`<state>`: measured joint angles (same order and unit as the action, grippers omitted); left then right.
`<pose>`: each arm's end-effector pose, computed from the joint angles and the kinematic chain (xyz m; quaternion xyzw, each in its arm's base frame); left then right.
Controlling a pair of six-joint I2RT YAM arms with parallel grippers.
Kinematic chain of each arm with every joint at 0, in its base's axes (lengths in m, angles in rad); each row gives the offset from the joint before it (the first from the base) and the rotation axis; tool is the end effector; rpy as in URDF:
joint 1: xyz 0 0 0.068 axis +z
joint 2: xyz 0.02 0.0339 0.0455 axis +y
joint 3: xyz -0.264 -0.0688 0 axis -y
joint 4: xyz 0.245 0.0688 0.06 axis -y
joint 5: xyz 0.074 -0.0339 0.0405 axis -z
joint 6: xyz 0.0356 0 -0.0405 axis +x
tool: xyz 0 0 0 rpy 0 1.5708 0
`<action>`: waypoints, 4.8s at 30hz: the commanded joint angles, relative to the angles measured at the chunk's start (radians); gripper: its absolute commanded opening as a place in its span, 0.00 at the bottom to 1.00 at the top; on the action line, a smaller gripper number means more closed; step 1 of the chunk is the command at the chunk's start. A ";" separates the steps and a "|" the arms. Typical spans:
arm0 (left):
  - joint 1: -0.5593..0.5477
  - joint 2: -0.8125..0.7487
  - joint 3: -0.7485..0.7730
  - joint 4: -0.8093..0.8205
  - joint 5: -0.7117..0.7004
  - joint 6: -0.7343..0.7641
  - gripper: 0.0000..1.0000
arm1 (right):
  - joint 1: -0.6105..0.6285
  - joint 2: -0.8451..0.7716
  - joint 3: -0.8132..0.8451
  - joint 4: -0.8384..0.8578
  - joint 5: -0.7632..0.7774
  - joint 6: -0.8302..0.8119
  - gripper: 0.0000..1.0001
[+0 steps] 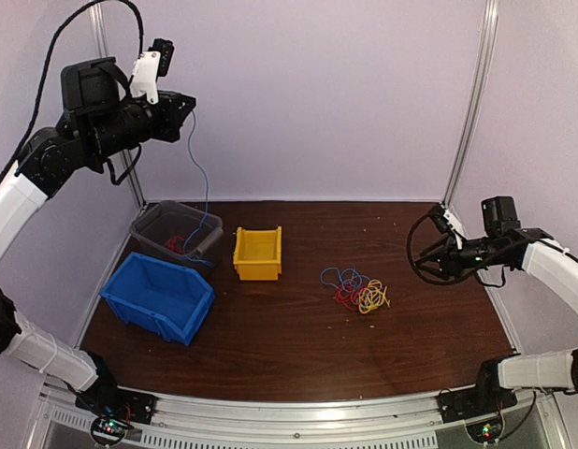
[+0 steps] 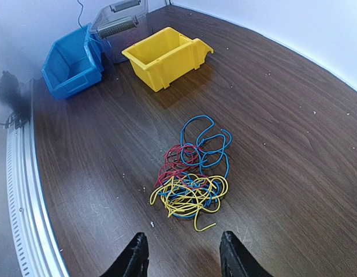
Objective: Untangle the cables
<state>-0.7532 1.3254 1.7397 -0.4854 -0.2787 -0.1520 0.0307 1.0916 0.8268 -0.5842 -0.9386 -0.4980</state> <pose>0.1992 -0.1734 0.5155 0.1242 0.7202 -0.2037 0.6514 0.2123 0.0353 0.2702 -0.3722 0.7637 0.3387 0.4043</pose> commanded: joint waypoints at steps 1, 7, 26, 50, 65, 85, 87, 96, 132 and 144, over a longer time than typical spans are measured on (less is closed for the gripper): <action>0.002 -0.044 0.041 -0.052 -0.101 0.052 0.00 | 0.002 -0.030 -0.049 0.076 0.020 0.037 0.44; 0.002 -0.101 0.058 -0.090 -0.158 0.067 0.00 | 0.002 -0.056 -0.061 0.100 0.032 0.051 0.45; 0.003 -0.121 -0.241 0.095 0.104 -0.024 0.00 | 0.002 -0.057 -0.064 0.093 0.026 0.047 0.47; -0.078 -0.140 -0.379 0.328 0.406 -0.122 0.00 | 0.003 -0.022 -0.058 0.072 0.011 0.021 0.47; -0.078 -0.291 -0.245 0.061 -0.093 0.052 0.00 | 0.002 -0.027 -0.058 0.069 0.009 0.018 0.47; -0.076 -0.464 -0.613 0.048 -0.373 -0.025 0.00 | 0.002 -0.023 -0.061 0.068 0.004 0.018 0.48; -0.077 -0.497 -0.639 0.040 -0.399 -0.042 0.00 | 0.002 -0.017 -0.059 0.067 -0.003 0.018 0.48; -0.013 -0.469 -0.754 -0.061 -0.475 -0.036 0.00 | 0.003 -0.011 -0.055 0.061 -0.015 0.017 0.48; -0.102 0.218 -0.647 0.644 0.289 -0.217 0.92 | 0.195 0.293 0.045 -0.008 0.234 -0.021 0.59; -0.226 0.750 -0.474 1.094 0.514 -0.457 0.85 | 0.254 0.412 0.072 -0.002 0.149 0.022 0.60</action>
<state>-0.9268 2.0048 1.1500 0.4503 0.1646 -0.5613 0.2680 1.4639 0.8658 -0.5655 -0.7418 -0.4854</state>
